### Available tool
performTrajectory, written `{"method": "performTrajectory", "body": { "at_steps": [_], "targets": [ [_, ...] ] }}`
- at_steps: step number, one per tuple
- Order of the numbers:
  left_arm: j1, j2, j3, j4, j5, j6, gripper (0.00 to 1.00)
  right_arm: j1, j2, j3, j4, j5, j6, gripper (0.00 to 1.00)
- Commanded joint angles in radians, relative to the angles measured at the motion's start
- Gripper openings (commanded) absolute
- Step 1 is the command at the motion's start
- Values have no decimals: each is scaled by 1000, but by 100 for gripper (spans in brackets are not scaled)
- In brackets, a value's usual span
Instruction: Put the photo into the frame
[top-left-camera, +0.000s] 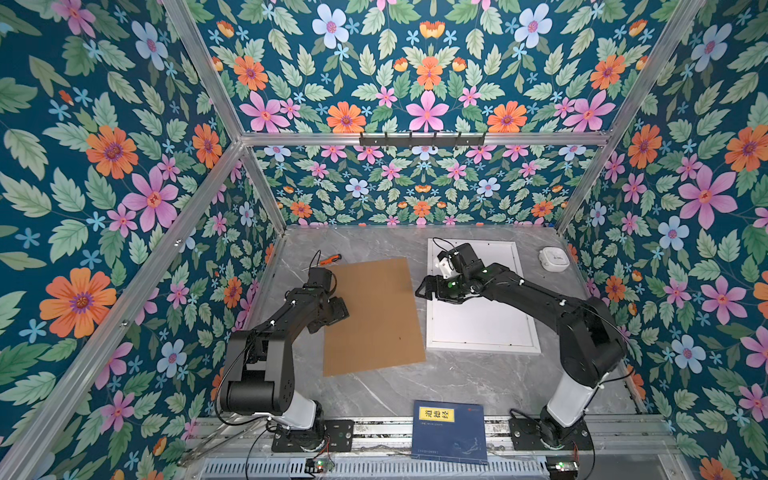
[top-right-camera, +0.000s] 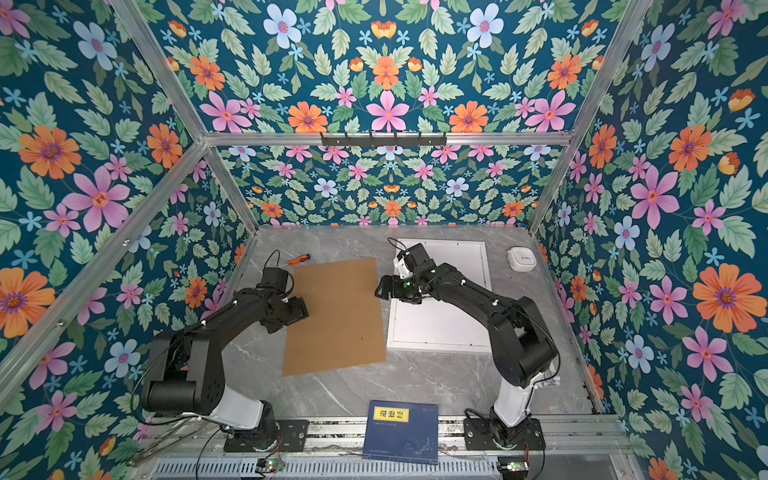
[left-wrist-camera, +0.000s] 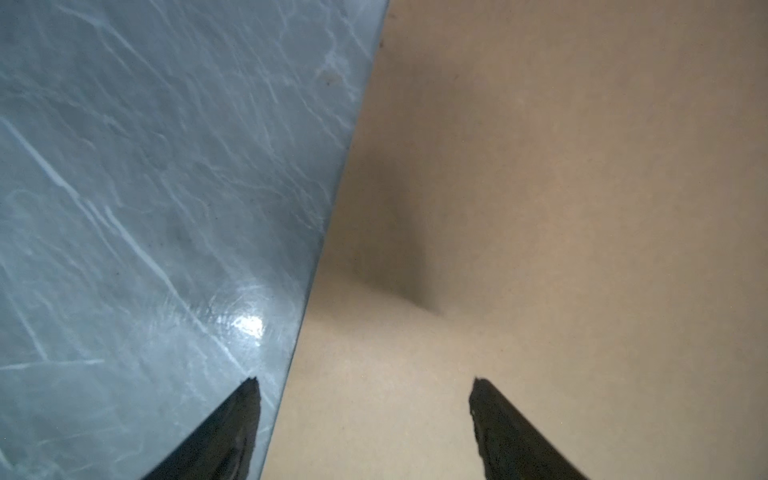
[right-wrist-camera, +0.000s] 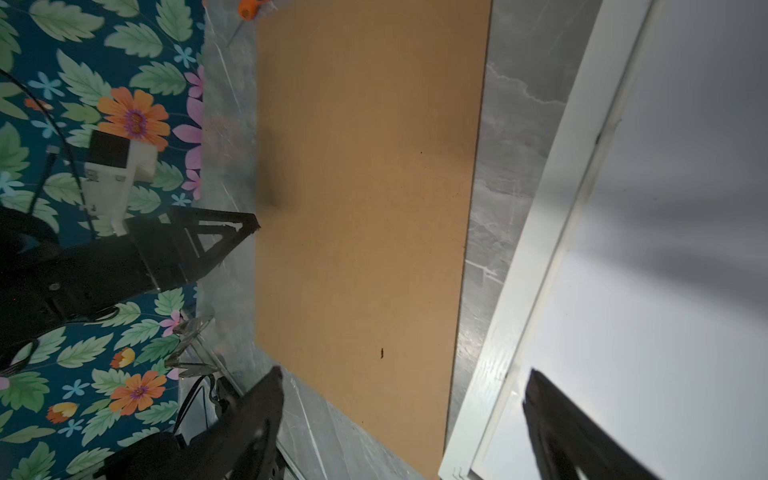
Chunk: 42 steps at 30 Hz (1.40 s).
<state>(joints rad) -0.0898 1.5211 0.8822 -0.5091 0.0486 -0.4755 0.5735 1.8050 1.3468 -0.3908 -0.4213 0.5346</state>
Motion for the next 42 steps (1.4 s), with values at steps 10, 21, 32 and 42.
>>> {"method": "performTrajectory", "body": {
  "at_steps": [10,21,32,42],
  "targets": [
    [5,58,-5,16,18,59,81,73,284,305,-184,-1,6,90],
    [-3,104,11,-2,87,89,79,76,411,410,-310,100,38,91],
    [-105,126,25,-61,89,74,78,65,425,396,-392,179,41,89],
    [-163,60,-19,-64,220,-18,79,18,290,189,-329,131,43,89]
  ]
}}
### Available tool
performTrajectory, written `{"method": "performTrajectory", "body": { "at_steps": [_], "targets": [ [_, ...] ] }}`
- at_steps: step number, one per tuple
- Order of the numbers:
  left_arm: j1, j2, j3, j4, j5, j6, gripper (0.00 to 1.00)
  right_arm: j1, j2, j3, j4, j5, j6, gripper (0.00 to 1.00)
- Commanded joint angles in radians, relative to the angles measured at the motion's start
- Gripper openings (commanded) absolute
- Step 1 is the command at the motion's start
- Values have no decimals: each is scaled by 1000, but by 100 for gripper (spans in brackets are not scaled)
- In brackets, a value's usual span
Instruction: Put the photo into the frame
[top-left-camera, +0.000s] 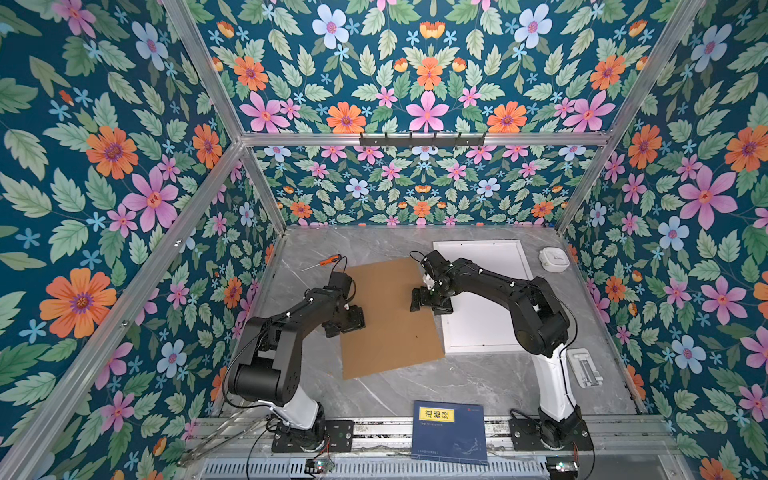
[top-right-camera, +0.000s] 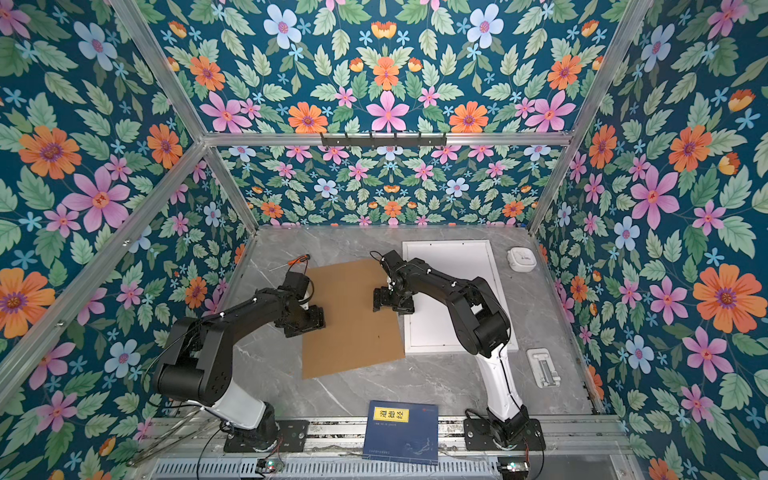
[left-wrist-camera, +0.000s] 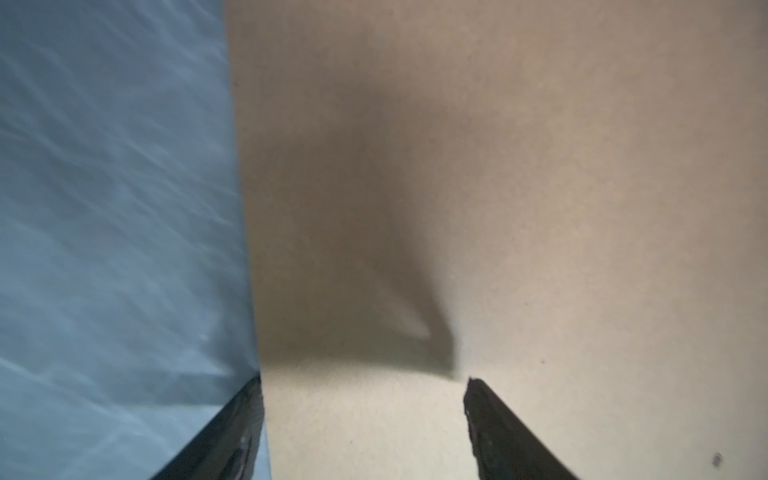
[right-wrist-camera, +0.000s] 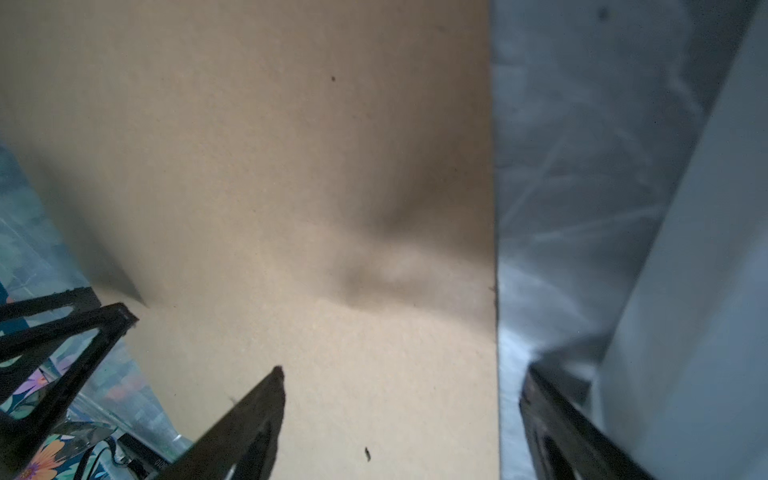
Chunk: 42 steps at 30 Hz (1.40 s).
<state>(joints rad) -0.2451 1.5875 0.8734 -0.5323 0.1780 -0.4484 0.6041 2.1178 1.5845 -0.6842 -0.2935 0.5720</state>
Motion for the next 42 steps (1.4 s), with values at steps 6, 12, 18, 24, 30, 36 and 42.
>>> {"method": "performTrajectory", "body": {
  "at_steps": [6,12,18,24,30,36,42],
  "targets": [
    [-8,-27,14,-105,-38,-21,84,-29,-48,-79,-13,-49,-34,88],
    [-5,-4,-1,-80,-61,-13,86,-30,-19,-55,-11,-92,-63,87],
    [-5,21,-28,-30,-16,-13,85,-30,-22,-88,48,-177,-65,86],
    [-5,32,-31,28,61,-16,84,-29,-14,-98,56,-177,-57,86],
    [-4,29,-19,47,98,-9,82,-29,-21,-112,54,-171,-55,86],
    [-5,17,-15,71,151,-9,81,-30,-33,-133,67,-165,-40,86],
    [-5,5,1,65,169,-4,81,-30,-32,-146,81,-169,-29,85]
  ]
}}
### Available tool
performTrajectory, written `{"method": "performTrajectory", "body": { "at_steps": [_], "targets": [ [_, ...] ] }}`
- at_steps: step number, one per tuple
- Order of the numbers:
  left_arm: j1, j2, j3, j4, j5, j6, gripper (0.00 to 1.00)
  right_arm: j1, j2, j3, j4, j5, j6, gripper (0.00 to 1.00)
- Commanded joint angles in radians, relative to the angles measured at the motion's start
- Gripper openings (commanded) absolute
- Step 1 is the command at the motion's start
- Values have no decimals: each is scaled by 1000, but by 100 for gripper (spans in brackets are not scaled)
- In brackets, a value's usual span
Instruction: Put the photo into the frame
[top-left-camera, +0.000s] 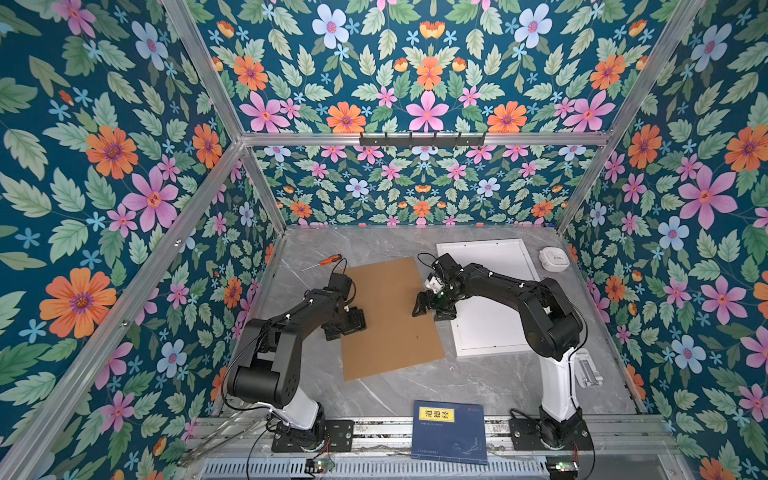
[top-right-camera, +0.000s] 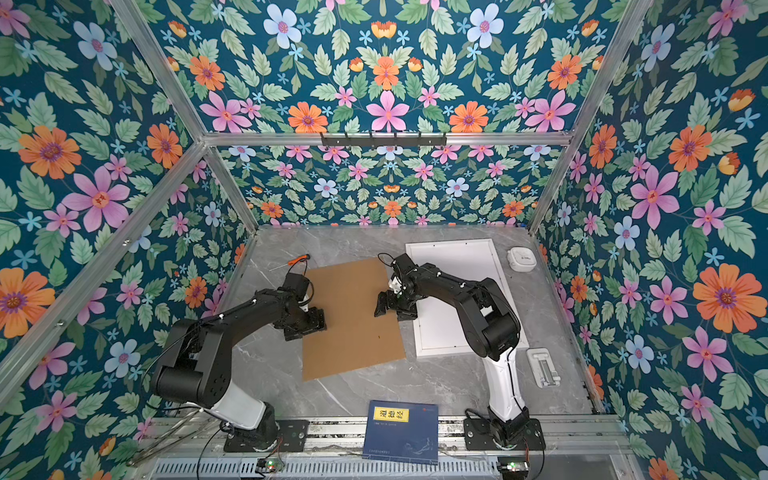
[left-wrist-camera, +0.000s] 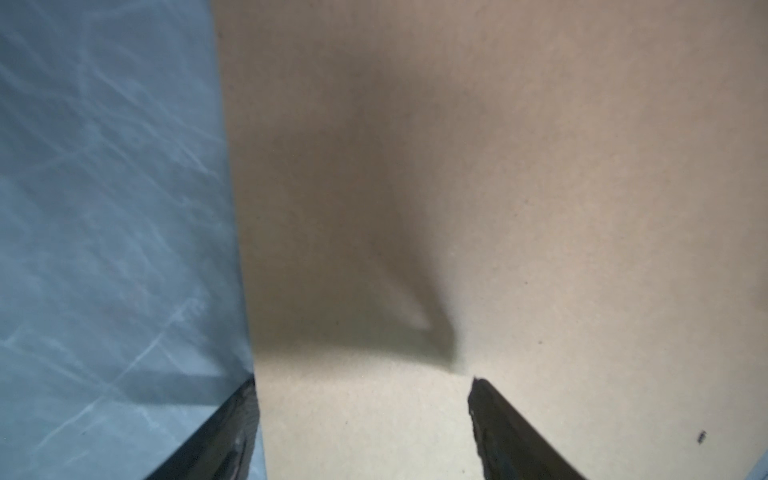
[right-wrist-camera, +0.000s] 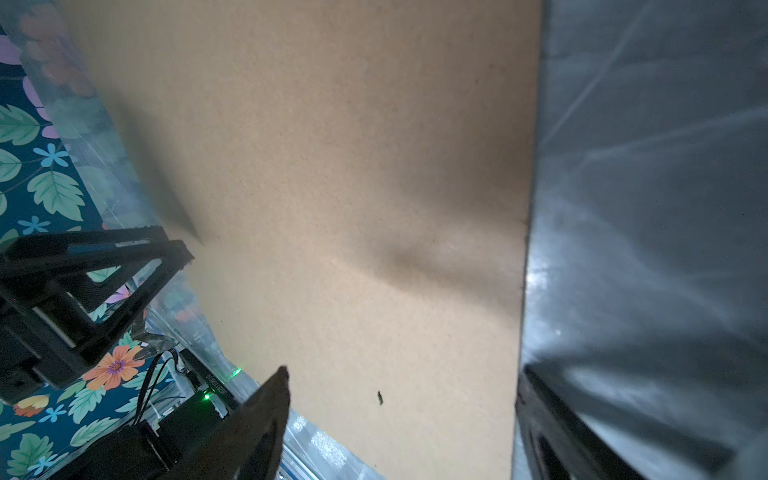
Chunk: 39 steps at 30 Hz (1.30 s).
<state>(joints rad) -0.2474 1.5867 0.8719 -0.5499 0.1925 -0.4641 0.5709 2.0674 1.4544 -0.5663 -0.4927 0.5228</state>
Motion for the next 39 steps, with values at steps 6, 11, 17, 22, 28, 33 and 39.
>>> {"method": "performTrajectory", "body": {
  "at_steps": [6,11,17,22,28,33,39],
  "targets": [
    [7,-20,15,76,186,10,81,3,8,-31,-16,24,32,85],
    [16,-41,24,62,198,10,81,0,2,-48,4,22,41,85],
    [30,-67,29,45,224,9,81,-7,-12,-75,38,12,53,84],
    [39,-94,37,13,244,9,81,-23,-27,-113,98,-31,70,84],
    [52,-144,47,-32,270,22,81,-39,-30,-144,156,-70,74,84],
    [72,-184,45,-36,320,18,81,-42,-32,-158,190,-86,77,84],
    [95,-222,60,-45,400,9,81,-49,-32,-178,237,-116,80,84]
  ]
}}
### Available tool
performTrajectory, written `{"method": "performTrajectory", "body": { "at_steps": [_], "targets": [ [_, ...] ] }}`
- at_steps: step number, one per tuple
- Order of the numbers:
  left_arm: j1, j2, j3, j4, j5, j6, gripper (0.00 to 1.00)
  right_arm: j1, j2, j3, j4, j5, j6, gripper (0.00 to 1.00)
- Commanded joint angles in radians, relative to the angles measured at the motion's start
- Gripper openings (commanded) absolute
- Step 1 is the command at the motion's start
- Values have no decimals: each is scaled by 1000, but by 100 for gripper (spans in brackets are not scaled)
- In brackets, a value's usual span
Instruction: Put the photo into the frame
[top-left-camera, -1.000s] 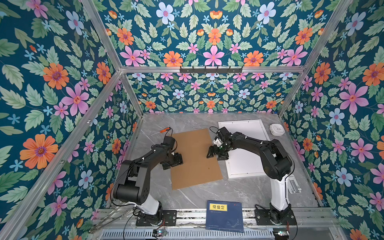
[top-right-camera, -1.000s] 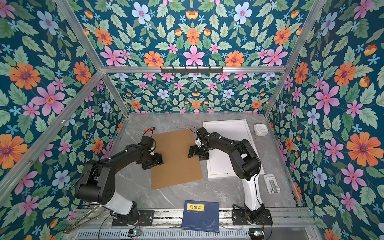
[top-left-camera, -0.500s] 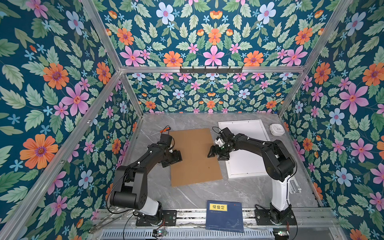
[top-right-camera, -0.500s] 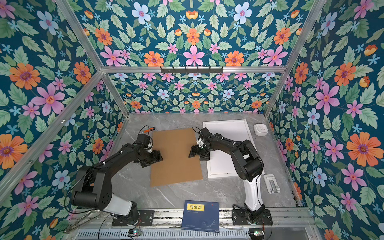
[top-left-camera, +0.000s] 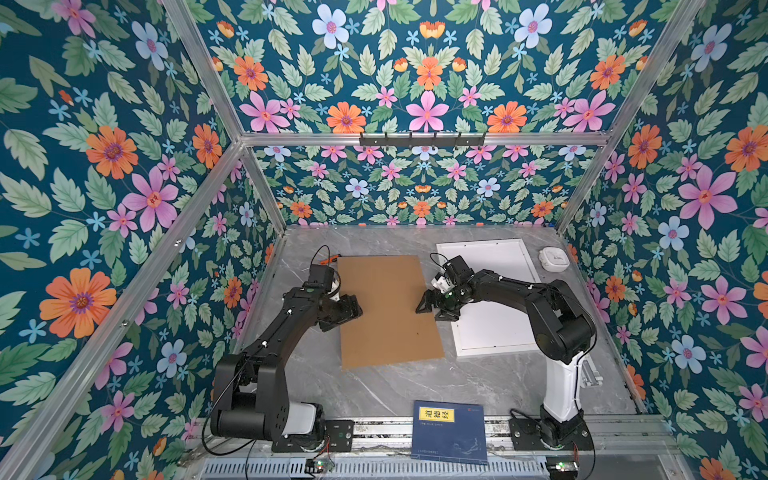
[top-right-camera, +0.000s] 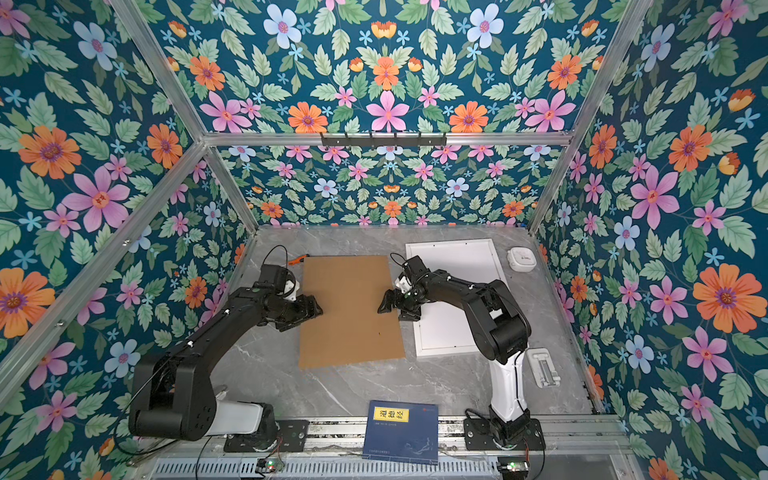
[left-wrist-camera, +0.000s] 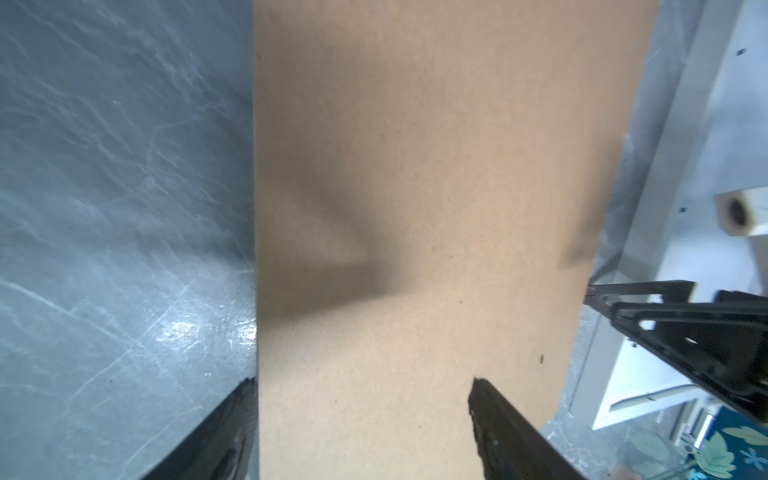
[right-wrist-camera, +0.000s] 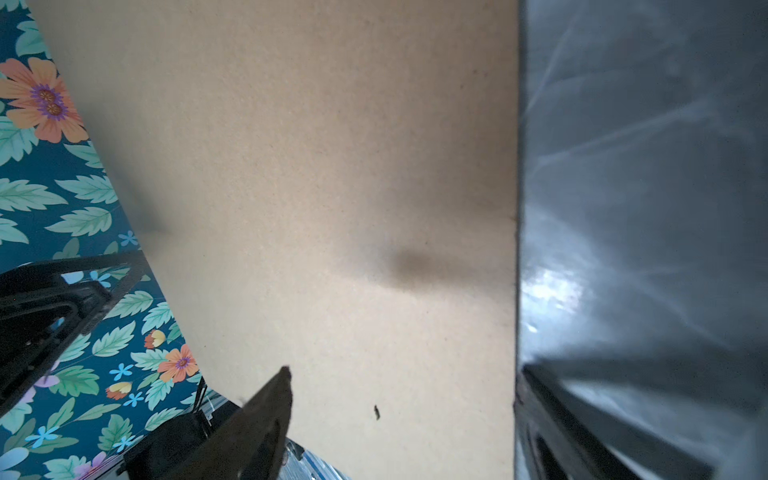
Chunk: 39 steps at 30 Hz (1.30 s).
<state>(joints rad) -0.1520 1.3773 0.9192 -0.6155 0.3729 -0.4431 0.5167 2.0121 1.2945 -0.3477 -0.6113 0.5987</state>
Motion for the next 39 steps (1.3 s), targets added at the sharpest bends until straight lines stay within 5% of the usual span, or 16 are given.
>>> {"method": "performTrajectory", "body": {
  "at_steps": [1,20,39],
  "targets": [
    [2,-22,17,21,234,-15,81,5,23,-24,32,-3,4,84],
    [47,-126,41,29,436,-75,80,-15,7,-101,157,-42,14,85],
    [127,-127,57,-44,591,-40,67,-27,5,-142,242,-51,23,85]
  ]
}}
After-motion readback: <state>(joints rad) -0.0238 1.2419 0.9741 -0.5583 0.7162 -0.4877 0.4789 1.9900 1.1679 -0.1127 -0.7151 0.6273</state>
